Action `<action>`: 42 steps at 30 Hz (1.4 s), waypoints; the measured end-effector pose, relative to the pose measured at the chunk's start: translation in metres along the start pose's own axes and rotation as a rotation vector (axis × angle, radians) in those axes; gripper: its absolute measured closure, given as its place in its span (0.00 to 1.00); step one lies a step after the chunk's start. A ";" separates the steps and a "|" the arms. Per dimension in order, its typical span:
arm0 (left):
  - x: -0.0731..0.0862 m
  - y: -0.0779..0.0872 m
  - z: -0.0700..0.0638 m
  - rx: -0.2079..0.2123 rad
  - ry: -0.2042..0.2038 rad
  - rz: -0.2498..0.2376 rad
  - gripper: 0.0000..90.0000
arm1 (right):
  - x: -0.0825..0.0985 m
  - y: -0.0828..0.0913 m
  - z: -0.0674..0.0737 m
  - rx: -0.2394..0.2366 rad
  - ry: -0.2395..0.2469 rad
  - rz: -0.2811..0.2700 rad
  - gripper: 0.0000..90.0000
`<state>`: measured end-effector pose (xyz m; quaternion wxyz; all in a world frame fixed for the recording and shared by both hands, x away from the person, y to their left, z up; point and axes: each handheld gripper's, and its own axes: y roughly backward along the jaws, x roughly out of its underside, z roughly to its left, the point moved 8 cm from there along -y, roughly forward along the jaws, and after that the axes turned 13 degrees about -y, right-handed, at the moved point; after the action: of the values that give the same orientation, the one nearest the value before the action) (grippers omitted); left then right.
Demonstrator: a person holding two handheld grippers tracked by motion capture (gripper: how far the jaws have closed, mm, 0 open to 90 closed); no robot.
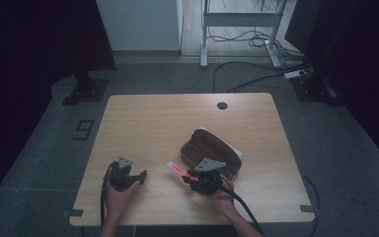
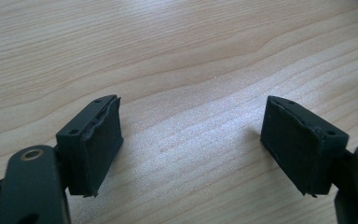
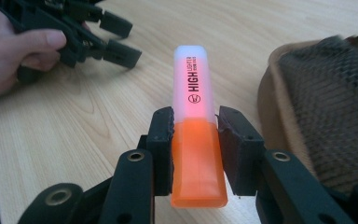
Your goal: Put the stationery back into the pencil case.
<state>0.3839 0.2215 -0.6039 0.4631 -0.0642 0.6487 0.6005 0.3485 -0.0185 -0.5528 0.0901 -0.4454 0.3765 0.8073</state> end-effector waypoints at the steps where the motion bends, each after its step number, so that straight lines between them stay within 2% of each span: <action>1: 0.000 0.000 0.000 0.000 0.000 0.000 0.22 | -0.002 0.003 -0.001 0.000 -0.001 -0.007 0.73; 6: 0.000 0.000 0.000 0.000 0.000 0.000 0.22 | -0.011 0.014 -0.004 -0.007 -0.016 -0.039 0.73; 19: 0.000 0.000 0.000 0.000 -0.001 0.000 0.22 | -0.021 0.029 -0.014 -0.005 -0.036 -0.078 0.73; 27: 0.000 0.000 0.000 0.000 0.000 0.000 0.22 | -0.027 0.038 -0.025 0.013 -0.052 -0.109 0.73; 42: 0.000 0.000 0.000 0.000 0.000 0.000 0.22 | -0.033 0.051 -0.046 0.048 -0.075 -0.134 0.73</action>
<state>0.3839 0.2215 -0.6039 0.4631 -0.0643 0.6487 0.6005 0.3739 -0.0797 -0.5147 0.1687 -0.4366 0.3615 0.8064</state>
